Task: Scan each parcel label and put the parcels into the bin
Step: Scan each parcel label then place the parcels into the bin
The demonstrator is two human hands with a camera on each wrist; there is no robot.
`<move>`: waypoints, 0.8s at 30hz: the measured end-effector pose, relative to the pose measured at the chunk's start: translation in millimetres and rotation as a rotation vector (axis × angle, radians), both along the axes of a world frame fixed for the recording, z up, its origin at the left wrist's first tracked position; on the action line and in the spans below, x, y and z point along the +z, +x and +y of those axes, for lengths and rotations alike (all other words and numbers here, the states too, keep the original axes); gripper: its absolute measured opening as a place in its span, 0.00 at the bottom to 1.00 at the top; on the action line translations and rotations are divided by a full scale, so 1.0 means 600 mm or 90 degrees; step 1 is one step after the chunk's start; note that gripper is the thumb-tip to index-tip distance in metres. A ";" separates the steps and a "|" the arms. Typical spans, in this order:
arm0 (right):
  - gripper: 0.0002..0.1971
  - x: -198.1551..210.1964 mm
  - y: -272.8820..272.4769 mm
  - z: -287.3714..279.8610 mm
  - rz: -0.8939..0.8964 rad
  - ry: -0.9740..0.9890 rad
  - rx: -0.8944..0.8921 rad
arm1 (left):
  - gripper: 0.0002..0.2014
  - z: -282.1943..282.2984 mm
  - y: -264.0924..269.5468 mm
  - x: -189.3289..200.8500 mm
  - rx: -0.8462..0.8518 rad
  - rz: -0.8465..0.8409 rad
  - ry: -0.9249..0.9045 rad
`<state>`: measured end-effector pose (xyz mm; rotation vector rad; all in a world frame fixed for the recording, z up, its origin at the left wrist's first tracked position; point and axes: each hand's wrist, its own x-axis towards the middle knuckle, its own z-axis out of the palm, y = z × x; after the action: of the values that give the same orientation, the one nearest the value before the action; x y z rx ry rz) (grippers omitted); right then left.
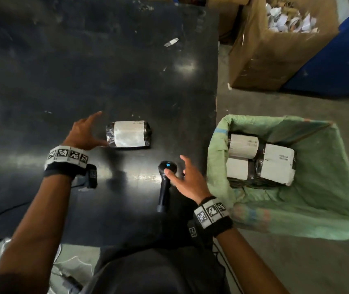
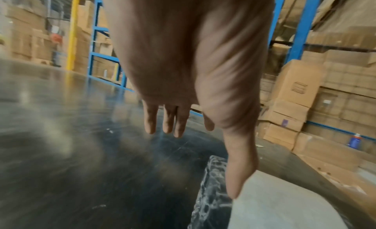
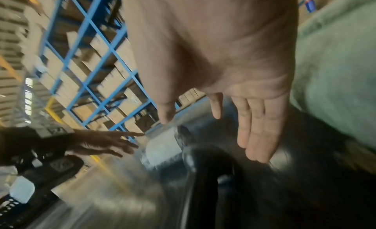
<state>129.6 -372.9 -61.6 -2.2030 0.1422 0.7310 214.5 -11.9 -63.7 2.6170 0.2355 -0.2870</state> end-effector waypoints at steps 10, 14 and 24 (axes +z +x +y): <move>0.29 -0.049 -0.022 0.042 0.198 0.255 -0.183 | 0.54 0.011 0.060 -0.070 -0.039 0.144 -0.145; 0.27 -0.048 -0.029 0.045 0.258 0.375 -0.273 | 0.39 0.007 0.042 -0.078 -0.051 0.184 -0.235; 0.22 0.002 -0.006 0.027 0.201 0.466 -0.320 | 0.38 -0.105 -0.106 -0.032 0.106 -0.105 -0.218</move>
<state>125.9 -356.8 -60.6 -1.2751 0.4843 0.6912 151.0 -75.1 -82.9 2.2517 0.3145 -0.0463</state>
